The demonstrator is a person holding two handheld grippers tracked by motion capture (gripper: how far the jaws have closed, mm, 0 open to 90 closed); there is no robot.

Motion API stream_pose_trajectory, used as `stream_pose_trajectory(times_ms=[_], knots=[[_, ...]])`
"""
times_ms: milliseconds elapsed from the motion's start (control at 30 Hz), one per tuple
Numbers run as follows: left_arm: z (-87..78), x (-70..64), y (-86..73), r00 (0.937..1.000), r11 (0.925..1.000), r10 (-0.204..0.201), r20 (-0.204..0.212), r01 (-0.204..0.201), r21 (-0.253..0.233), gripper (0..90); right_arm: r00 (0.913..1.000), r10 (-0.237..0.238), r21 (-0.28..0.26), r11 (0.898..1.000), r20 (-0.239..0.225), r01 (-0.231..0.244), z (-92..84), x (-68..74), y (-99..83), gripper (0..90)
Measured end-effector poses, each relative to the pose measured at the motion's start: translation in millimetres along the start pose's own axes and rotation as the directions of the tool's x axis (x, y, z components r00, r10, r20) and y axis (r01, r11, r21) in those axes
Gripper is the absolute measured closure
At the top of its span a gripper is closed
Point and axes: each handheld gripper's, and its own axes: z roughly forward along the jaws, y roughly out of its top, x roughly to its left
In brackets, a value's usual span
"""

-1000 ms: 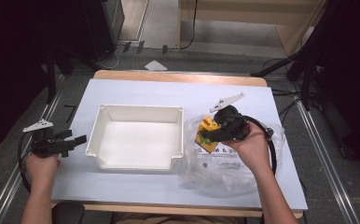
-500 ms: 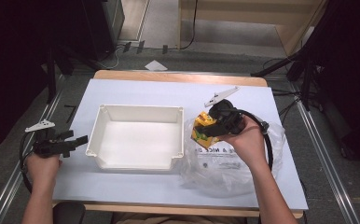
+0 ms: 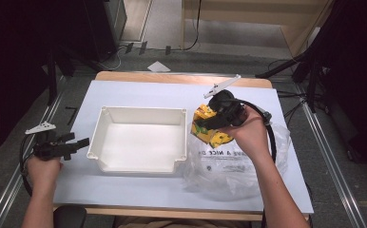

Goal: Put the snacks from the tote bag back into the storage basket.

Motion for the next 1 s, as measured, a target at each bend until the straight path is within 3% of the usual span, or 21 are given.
stream_pose_trajectory(times_ms=[167,1000], knots=[[0.5,0.8,-0.4,1.0,1.0,-0.002,-0.002,0.002,0.004,16.8,0.9996,-0.007,0.005,1.0,-0.028,0.007,3.8,-1.0,5.5,53.2],[0.1,2.6,-0.7,0.9999,1.0,-0.009,-0.006,0.009,0.004,16.8,0.9981,-0.054,0.01,0.998,-0.031,0.054,8.7,-4.1,39.5,53.2]])
